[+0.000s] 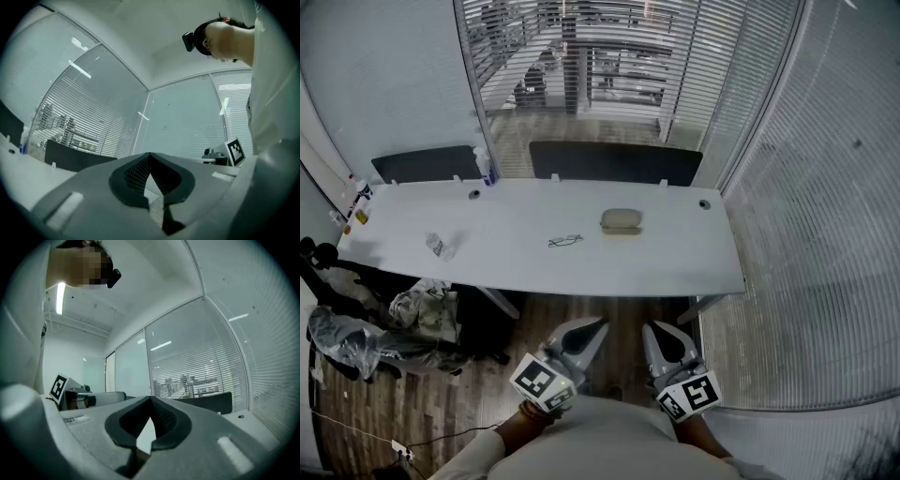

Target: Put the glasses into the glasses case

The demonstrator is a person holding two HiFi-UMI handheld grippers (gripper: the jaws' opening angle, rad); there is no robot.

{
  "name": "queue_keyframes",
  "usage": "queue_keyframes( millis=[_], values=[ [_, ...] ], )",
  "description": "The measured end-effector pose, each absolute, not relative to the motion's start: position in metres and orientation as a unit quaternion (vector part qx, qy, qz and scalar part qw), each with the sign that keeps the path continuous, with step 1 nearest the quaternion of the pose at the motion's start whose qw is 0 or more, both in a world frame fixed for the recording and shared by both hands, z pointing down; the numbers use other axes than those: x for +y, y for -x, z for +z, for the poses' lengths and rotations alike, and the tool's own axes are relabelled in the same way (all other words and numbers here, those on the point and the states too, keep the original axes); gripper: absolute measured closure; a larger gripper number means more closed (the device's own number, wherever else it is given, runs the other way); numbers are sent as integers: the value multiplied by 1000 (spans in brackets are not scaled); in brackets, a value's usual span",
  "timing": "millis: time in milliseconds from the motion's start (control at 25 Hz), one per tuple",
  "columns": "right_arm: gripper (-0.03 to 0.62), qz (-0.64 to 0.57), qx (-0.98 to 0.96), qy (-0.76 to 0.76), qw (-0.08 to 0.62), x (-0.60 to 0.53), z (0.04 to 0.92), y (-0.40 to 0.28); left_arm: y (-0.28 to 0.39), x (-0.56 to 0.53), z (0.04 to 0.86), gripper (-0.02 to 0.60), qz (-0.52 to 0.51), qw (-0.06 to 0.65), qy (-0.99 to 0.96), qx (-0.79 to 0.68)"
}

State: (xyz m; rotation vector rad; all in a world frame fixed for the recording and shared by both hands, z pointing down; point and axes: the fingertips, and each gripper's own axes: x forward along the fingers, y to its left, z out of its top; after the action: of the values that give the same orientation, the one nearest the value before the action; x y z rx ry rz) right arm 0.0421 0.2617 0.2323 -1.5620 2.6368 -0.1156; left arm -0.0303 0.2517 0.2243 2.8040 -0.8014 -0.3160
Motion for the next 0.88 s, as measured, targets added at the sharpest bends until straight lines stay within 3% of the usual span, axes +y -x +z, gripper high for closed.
queue_keyframes(
  millis=[880],
  values=[
    [592, -43, 872, 485, 46, 263, 230, -31, 28, 254, 225, 578, -107, 121, -950, -266]
  ],
)
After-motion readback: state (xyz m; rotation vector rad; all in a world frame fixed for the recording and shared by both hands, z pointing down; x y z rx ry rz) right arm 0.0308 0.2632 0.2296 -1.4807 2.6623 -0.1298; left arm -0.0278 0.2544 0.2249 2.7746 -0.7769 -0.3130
